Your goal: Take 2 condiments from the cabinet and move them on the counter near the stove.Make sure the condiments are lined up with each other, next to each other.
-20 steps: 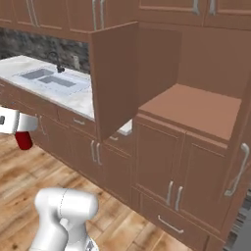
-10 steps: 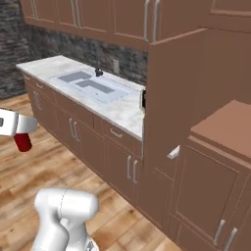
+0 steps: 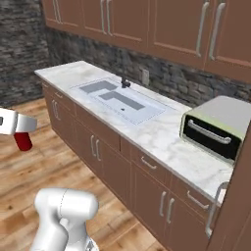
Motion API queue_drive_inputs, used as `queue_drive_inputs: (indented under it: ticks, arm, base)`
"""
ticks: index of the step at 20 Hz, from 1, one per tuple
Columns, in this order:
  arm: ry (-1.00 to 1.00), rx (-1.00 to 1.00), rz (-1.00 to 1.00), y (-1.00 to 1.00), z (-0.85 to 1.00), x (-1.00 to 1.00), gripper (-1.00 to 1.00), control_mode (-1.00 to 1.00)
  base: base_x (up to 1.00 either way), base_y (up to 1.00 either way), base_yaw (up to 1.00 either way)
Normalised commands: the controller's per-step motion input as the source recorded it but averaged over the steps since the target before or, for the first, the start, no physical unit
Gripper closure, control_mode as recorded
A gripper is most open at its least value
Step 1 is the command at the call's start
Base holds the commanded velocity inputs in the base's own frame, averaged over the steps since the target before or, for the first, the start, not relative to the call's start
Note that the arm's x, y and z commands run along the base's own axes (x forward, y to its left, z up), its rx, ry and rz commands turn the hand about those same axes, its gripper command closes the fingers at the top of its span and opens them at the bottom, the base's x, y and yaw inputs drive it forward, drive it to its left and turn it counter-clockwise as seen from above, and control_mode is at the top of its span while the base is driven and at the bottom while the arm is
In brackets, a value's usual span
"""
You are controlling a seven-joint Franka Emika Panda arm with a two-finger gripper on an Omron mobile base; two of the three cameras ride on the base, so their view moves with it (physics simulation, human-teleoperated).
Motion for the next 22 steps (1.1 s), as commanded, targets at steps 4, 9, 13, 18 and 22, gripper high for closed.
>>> queue_drive_inputs:
  ticks: [4, 9, 13, 18, 22]
  arm:
    - [0.0, 0.0, 0.0, 0.0, 0.0, 0.0, 1.0, 1.0]
    - [0.0, 0.0, 0.0, 0.0, 0.0, 0.0, 1.0, 1.0]
    - [0.0, 0.0, 0.0, 0.0, 0.0, 0.0, 1.0, 1.0]
    - [0.0, 0.0, 0.0, 0.0, 0.0, 0.0, 1.0, 1.0]
    - [0.0, 0.0, 0.0, 0.0, 0.0, 0.0, 1.0, 1.0]
  base:
    - [0.31, 0.24, 0.56]
    - [0.31, 0.23, 0.56]
    - [0.51, 0.19, 0.51]
    - [0.71, 0.19, 0.45]
    - [0.68, 0.19, 0.46]
